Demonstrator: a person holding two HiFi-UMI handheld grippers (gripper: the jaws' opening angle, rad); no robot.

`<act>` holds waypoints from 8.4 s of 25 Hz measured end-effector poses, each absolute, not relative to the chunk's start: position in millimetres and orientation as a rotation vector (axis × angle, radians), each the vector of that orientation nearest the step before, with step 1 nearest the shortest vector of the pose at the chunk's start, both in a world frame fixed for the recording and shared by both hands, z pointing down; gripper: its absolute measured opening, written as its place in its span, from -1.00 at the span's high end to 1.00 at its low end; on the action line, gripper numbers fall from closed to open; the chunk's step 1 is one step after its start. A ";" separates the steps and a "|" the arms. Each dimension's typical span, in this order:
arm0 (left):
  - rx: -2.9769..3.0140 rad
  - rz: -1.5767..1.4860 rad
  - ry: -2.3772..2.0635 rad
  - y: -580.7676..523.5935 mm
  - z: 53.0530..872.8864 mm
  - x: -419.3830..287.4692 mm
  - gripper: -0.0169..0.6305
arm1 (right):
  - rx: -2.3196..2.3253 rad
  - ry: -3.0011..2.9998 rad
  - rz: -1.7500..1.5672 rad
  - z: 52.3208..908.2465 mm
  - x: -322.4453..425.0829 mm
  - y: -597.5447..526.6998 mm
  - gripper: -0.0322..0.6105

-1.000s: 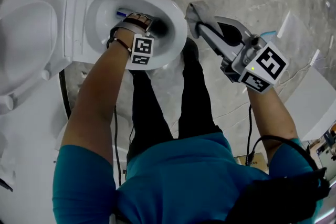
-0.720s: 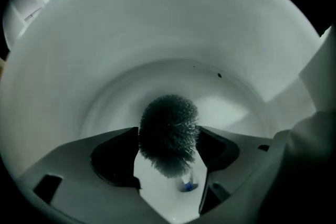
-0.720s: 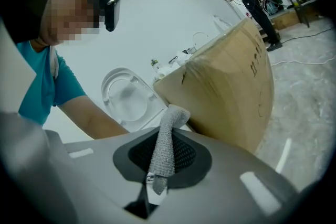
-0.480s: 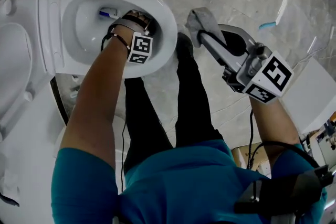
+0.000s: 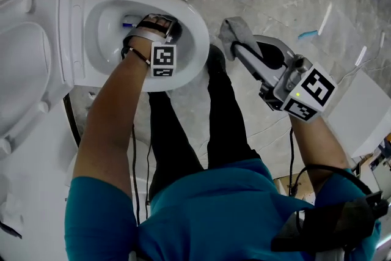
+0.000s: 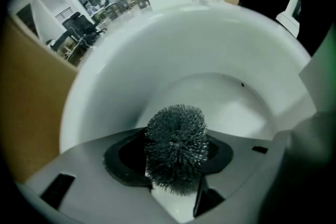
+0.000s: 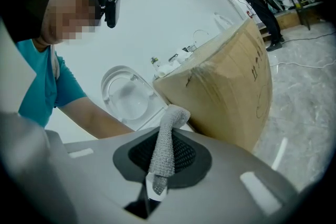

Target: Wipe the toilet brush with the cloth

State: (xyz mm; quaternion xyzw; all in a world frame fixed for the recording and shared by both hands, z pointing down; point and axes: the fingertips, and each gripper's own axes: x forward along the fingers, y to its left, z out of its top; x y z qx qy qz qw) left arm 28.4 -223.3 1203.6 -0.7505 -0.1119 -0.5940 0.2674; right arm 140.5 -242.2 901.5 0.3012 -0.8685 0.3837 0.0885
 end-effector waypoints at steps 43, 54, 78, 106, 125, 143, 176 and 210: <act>-2.646 -0.281 1.522 -319.8 345.3 -162.8 0.35 | 0.626 -2.896 0.106 355.4 -67.4 -264.3 0.84; -2.713 -0.112 1.602 -334.8 301.5 -163.8 0.35 | 0.635 -2.791 -0.086 326.9 -136.7 -299.1 0.84; -2.801 0.070 1.659 -355.3 291.9 -183.2 0.35 | 0.772 -2.685 -0.036 349.6 -110.4 -329.7 0.84; -2.827 0.313 1.819 -376.6 291.0 -214.3 0.35 | 0.863 -2.556 -0.111 373.2 -89.5 -336.6 0.84; -2.829 0.402 1.870 -386.9 289.9 -227.5 0.35 | 0.943 -2.456 -0.107 394.8 -63.6 -349.7 0.84; -2.804 0.356 1.837 -390.5 287.4 -221.8 0.35 | 1.045 -2.595 0.339 397.2 -29.0 -368.3 0.84; -2.782 0.443 1.852 -394.6 276.6 -238.8 0.35 | 1.184 -2.549 0.445 410.1 16.3 -385.5 0.84; -2.850 0.292 1.815 -419.3 307.6 -202.1 0.35 | 1.154 -2.639 0.245 364.2 0.9 -366.1 0.84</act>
